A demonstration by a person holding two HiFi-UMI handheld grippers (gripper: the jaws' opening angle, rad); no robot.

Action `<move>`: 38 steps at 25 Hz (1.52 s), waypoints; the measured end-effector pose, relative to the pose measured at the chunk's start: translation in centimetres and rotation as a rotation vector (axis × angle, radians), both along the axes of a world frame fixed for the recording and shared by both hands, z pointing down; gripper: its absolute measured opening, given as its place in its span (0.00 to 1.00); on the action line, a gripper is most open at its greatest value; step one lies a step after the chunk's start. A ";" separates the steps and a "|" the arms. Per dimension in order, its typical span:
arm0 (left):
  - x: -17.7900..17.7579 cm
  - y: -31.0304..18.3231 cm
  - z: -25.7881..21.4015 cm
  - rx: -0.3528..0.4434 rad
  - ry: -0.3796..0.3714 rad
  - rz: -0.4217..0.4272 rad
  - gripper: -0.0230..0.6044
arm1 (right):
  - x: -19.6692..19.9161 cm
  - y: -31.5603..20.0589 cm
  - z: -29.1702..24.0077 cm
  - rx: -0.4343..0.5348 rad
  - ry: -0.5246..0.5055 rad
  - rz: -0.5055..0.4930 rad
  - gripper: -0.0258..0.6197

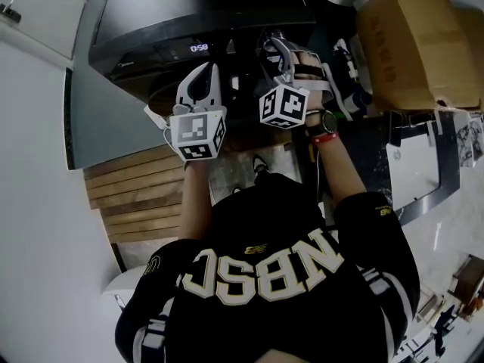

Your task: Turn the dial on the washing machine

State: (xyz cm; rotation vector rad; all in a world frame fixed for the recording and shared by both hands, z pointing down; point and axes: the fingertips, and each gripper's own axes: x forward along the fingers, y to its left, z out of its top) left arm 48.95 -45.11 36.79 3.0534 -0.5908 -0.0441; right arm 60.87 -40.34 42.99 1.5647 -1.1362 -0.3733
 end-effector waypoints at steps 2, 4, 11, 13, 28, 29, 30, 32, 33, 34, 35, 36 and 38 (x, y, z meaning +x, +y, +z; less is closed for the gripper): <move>0.0 -0.1 0.0 0.002 -0.001 -0.001 0.06 | 0.2 -0.3 0.2 -0.030 0.075 -0.004 0.49; -0.1 -0.3 0.0 0.005 -0.001 -0.002 0.06 | 0.4 -0.6 0.4 -0.056 0.146 -0.004 0.52; -0.5 -0.7 -0.2 0.014 0.001 -0.014 0.06 | 1.7 -1.1 1.7 -0.125 0.291 0.005 0.54; -0.6 -0.8 -0.3 0.015 0.003 -0.018 0.06 | 2.1 -1.2 2.0 -0.131 0.299 0.011 0.54; -0.6 -1.5 -0.2 0.014 -0.002 -0.031 0.06 | 2.0 -1.8 1.5 -0.051 0.355 0.034 0.51; -0.6 -1.5 -0.1 0.014 -0.003 -0.032 0.06 | 1.9 -1.8 1.6 -0.049 0.348 0.032 0.51; -0.6 -1.5 0.0 0.013 -0.004 -0.032 0.06 | 1.9 -1.8 1.7 -0.049 0.349 0.031 0.50; -0.5 -1.4 0.0 0.015 -0.007 -0.028 0.06 | 1.9 -1.8 1.7 -0.047 0.354 0.030 0.49; -0.4 -1.3 0.0 0.017 -0.008 -0.025 0.06 | 1.9 -1.8 1.7 -0.045 0.355 0.029 0.49; -0.4 -1.2 0.0 0.020 -0.008 -0.023 0.06 | 1.9 -1.8 1.6 -0.045 0.356 0.028 0.49; -0.3 -1.1 -0.1 0.023 -0.007 -0.021 0.06 | 1.9 -1.8 1.6 -0.045 0.362 0.027 0.49; -0.2 -1.0 -0.2 0.025 -0.007 -0.019 0.06 | 2.1 -1.7 1.5 -0.044 0.375 0.028 0.49; -0.1 -0.8 -0.2 0.028 -0.009 -0.014 0.06 | 2.3 -1.6 1.3 -0.038 0.397 0.028 0.49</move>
